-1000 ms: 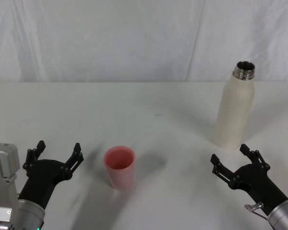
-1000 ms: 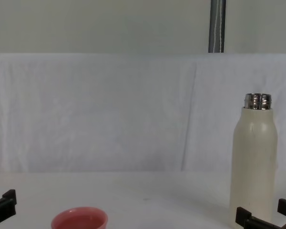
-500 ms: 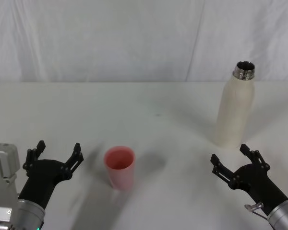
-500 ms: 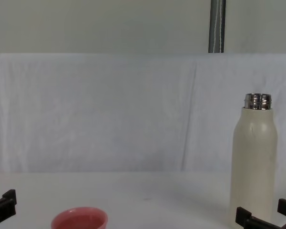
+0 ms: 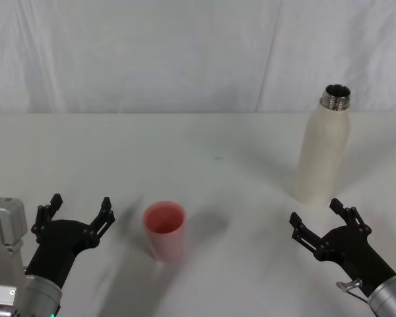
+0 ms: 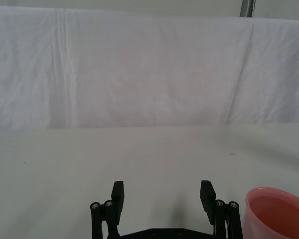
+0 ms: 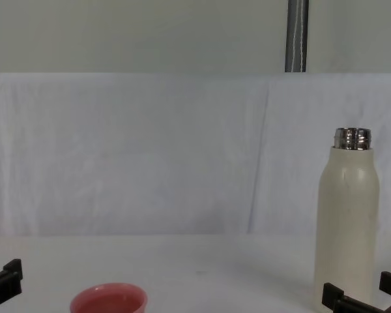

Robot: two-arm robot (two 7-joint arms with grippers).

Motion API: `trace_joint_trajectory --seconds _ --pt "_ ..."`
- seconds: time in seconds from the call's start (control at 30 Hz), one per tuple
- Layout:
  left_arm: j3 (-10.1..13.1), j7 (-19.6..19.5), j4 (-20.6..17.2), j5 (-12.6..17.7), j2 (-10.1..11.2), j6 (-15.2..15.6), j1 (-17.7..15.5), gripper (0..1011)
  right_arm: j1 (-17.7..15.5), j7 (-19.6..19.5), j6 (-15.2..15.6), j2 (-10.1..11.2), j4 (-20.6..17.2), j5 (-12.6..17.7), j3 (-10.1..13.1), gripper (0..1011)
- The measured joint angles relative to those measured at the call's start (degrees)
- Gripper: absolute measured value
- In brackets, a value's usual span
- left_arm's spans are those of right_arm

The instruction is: Grasp the thermos with one hand and pour water into the cup lid.

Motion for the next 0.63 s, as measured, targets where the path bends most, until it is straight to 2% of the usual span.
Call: trace_joint_trajectory --seconds 0.63 --pt "0.0 0.0 0.0 0.0 0.0 0.0 0.0 1001 0.0 0.0 0.0 0.0 0.0 0.0 0.0 1001"
